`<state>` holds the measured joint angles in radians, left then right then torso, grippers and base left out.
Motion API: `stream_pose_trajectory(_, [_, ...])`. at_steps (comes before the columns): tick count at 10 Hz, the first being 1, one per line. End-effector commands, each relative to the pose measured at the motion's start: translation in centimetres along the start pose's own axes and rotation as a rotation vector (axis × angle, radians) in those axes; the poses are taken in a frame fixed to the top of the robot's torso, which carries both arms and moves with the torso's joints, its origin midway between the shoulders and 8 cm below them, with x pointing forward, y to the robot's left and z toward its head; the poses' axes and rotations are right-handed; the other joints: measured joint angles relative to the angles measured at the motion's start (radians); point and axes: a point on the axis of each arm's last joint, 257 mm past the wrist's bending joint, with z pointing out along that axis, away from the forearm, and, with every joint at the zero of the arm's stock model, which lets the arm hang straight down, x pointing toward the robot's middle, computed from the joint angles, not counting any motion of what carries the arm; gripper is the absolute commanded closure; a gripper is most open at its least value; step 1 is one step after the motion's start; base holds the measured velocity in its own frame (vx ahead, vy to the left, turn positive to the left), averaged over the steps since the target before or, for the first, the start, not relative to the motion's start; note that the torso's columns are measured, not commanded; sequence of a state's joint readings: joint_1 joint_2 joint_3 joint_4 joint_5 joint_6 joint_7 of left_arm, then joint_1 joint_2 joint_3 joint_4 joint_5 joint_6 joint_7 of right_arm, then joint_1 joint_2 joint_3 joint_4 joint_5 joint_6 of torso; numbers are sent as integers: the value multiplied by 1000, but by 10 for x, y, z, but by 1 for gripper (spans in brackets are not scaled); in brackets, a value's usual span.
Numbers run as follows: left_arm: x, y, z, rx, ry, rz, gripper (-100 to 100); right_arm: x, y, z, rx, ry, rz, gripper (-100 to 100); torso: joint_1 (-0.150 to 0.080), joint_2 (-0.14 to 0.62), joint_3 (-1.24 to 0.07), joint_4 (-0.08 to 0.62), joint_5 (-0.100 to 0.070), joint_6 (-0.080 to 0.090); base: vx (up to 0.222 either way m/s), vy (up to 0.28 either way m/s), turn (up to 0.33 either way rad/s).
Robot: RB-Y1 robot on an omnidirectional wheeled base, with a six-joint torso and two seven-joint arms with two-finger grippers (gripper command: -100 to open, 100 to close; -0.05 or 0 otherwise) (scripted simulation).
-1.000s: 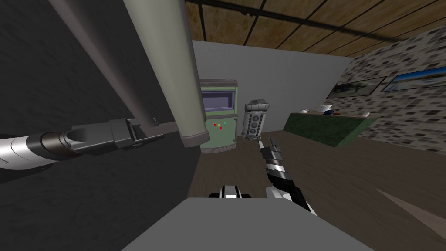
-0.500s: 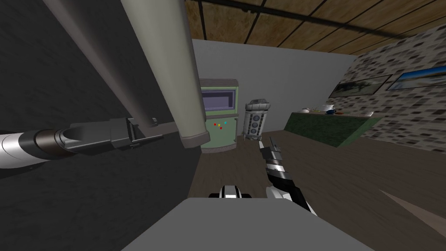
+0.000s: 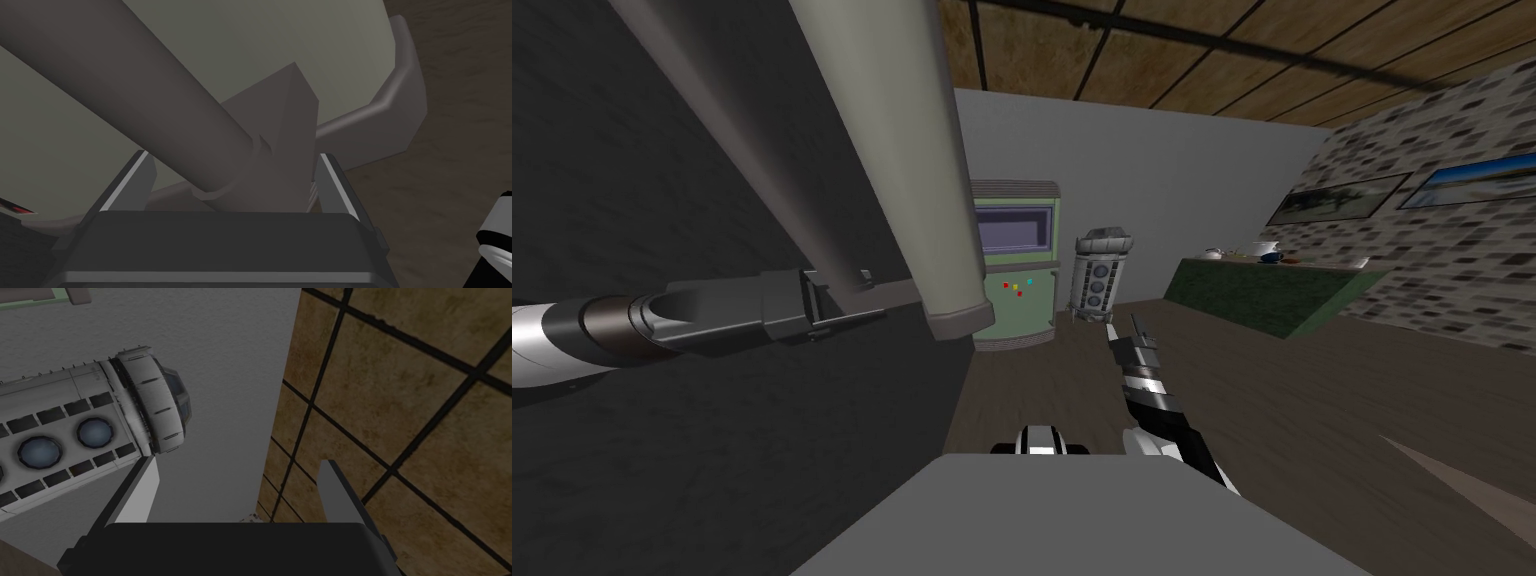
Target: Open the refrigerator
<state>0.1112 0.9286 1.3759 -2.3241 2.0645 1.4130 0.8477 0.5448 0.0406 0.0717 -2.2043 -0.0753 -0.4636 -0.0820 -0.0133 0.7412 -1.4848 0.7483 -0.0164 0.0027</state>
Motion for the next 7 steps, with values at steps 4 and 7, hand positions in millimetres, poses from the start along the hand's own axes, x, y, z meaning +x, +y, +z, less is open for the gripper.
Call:
stream_pose_trajectory(4, [-14, -33, 6, 76, 74, -56, -100, 0, 0, 0, 0, 0, 0, 0, 7, 3, 2, 0, 3, -2, -69, 29, 102])
stream_pose_trajectory(7, [-9, -45, 13, 64, 140, -93, -100, 0, 0, 0, 0, 0, 0, 0, 6, -8, 4, -10, 11, -2, -36, 25, -23])
